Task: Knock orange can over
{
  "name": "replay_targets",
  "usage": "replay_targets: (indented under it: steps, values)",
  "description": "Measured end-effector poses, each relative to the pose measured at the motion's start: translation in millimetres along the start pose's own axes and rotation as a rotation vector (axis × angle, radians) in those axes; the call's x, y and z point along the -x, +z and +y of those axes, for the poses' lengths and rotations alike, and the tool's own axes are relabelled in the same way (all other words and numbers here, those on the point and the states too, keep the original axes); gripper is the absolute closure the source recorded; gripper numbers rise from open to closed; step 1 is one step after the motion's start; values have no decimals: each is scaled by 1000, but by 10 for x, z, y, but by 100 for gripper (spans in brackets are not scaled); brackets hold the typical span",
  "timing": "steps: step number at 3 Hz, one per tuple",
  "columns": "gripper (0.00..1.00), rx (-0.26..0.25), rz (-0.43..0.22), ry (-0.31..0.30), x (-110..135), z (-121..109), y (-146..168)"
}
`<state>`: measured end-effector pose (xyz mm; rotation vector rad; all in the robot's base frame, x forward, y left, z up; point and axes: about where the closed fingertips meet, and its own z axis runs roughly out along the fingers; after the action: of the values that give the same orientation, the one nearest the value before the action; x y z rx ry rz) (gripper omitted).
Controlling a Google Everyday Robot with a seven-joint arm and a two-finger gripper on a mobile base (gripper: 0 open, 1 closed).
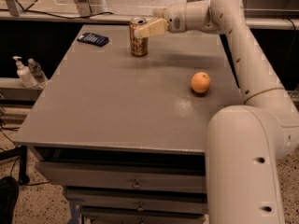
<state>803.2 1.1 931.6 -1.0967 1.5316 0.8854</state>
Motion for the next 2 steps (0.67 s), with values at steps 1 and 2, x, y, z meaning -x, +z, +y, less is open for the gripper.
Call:
replay_targets:
  steps: [1, 2]
  values:
    - [0, 79, -14, 8, 94, 212, 249]
    - [0, 155, -5, 49, 77, 460, 367]
